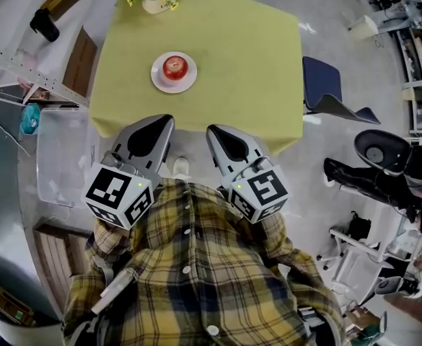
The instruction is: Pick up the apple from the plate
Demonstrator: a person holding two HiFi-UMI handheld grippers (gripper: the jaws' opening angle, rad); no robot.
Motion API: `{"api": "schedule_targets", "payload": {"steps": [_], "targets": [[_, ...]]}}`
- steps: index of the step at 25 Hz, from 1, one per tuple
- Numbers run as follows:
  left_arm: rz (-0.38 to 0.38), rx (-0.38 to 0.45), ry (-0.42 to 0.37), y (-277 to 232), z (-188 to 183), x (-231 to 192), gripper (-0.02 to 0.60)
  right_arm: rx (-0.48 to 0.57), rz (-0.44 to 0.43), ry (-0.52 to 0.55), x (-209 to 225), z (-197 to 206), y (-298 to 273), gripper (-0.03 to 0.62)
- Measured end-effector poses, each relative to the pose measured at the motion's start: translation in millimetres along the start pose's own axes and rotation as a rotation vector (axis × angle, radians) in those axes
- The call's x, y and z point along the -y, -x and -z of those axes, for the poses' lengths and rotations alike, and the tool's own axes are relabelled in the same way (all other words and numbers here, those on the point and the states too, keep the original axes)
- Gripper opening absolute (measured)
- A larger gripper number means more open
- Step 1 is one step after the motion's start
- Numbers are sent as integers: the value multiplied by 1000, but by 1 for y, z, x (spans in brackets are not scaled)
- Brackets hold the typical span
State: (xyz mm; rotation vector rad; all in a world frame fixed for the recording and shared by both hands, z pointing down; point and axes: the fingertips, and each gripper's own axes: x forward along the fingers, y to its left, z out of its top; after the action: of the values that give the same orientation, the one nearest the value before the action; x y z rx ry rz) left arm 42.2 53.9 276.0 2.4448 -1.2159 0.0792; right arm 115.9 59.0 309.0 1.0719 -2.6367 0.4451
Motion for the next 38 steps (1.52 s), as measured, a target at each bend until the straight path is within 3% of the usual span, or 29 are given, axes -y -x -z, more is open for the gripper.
{"api": "schedule_targets", "payload": {"steps": [12,24,32,38], "targets": [[42,-35,5,-31,-30,-82,8,-5,51,-9,19,-35,-83,-3],[154,-82,-29,-81,-67,-163,8,4,168,-36,59,-74,-167,-3],[240,-150,-29,-103,-63,-187,8,-14,274,-86,80,-75,-188,-3],[257,-179,-15,-114,-54,-186,8,-54,284,-95,85,-61,-187,-3]]}}
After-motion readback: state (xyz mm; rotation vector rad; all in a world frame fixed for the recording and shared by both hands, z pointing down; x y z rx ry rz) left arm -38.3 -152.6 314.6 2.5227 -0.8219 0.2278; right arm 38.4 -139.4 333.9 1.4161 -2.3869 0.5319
